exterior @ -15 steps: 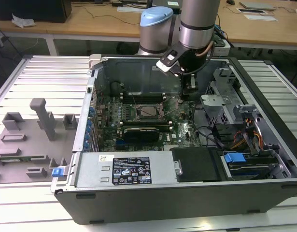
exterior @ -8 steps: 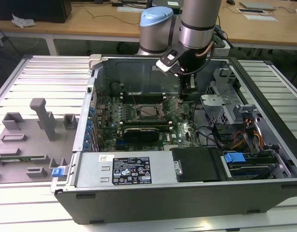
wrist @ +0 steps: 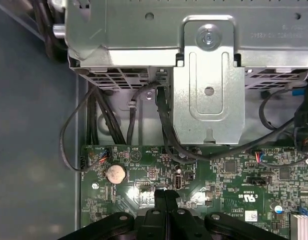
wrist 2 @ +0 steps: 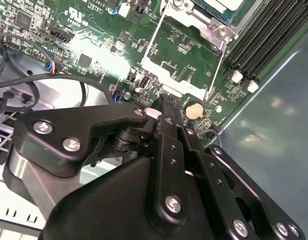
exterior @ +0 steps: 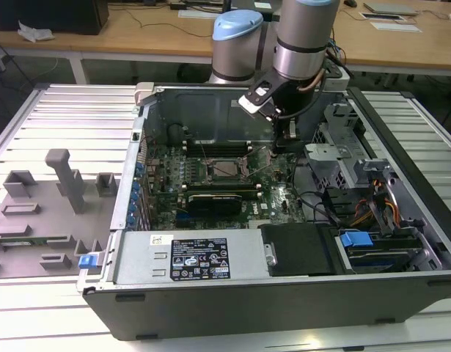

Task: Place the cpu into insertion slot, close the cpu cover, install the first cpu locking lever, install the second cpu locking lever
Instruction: 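Close the cpu cover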

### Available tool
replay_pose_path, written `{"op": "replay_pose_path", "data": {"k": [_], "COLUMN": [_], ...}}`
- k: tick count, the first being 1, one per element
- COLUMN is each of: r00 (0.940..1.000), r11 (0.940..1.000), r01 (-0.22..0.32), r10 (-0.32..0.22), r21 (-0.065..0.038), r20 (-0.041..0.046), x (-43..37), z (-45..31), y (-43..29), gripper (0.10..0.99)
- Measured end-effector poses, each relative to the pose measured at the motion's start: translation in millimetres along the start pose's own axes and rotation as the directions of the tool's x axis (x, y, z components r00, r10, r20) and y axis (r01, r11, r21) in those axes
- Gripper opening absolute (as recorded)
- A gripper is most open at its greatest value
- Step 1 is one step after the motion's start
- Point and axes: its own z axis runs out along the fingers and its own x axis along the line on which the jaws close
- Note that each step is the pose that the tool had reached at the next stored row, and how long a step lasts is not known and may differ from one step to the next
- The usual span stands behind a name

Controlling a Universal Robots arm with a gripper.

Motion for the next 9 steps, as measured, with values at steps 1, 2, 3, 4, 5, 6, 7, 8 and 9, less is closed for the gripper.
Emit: {"op": "replay_pose_path", "data": {"k": [1, 2, 3, 4, 5, 6, 7, 8, 9], "r00": [1.0, 1.0, 1.0, 1.0, 1.0, 1.0, 1.0, 1.0, 1.0], "r11": [1.0, 1.0, 1.0, 0.9999, 0.9999, 0.9999, 0.9999, 0.9999, 0.9999], "r01": [0.0, 0.0, 0.0, 0.0, 0.0, 0.0, 0.0, 0.0, 0.0], "r10": [0.0, 0.0, 0.0, 0.0, 0.0, 0.0, 0.0, 0.0, 0.0], "r21": [0.003, 0.005, 0.008, 0.011, 0.012, 0.014, 0.014, 0.014, 0.014], "r20": [0.0001, 0.0, 0.0, 0.0, -0.0001, -0.0001, 0.0001, 0.0002, 0.0002], "x": [0.0, 0.0, -0.1, -0.1, -0.2, -0.2, -0.3, -0.3, -0.3], "z": [1.2, 2.3, 4.0, 6.0, 7.7, 10.0, 10.3, 10.3, 10.3], "y": [0.5, 0.9, 1.8, 2.6, 3.1, 3.4, 3.4, 3.4, 3.4], "gripper": [0.106, 0.106, 0.106, 0.106, 0.106, 0.106, 0.106, 0.106, 0.106]}}
